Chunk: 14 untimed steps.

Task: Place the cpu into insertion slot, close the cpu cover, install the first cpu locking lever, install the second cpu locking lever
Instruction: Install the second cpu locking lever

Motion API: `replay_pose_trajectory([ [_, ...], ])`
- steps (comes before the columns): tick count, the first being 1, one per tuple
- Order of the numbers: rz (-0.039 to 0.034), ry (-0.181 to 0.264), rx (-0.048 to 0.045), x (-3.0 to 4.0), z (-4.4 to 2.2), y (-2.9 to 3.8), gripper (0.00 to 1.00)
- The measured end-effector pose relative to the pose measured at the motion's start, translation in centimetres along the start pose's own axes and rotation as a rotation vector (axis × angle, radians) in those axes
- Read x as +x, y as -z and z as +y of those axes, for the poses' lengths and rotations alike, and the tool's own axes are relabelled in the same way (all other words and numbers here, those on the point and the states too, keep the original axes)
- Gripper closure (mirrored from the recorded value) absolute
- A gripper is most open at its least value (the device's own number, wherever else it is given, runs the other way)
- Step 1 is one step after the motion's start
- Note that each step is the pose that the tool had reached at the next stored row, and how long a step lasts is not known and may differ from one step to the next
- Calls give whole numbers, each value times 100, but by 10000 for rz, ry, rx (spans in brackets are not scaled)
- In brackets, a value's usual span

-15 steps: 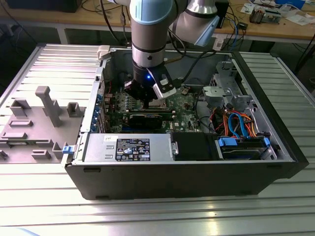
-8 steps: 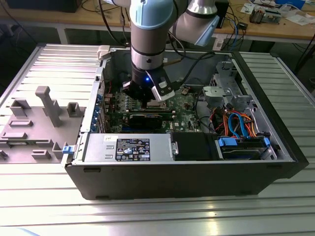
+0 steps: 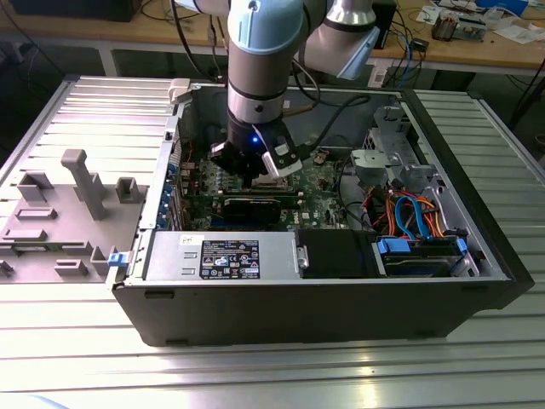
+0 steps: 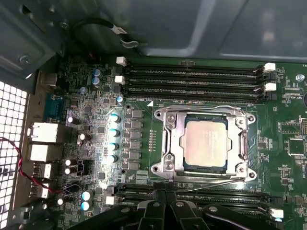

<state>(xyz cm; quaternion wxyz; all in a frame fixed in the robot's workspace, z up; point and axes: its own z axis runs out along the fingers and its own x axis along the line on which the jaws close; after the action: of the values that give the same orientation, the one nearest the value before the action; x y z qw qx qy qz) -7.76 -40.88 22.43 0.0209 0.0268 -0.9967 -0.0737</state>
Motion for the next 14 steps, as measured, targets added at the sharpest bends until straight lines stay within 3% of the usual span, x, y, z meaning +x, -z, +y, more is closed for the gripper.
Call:
replay_pose_trajectory([
  [6,-7,7,-156,2,-40,-10,89],
  [11,-19,18,-397,2,-65,-67,89],
  [14,-21,19,-431,2,-67,-79,89],
])
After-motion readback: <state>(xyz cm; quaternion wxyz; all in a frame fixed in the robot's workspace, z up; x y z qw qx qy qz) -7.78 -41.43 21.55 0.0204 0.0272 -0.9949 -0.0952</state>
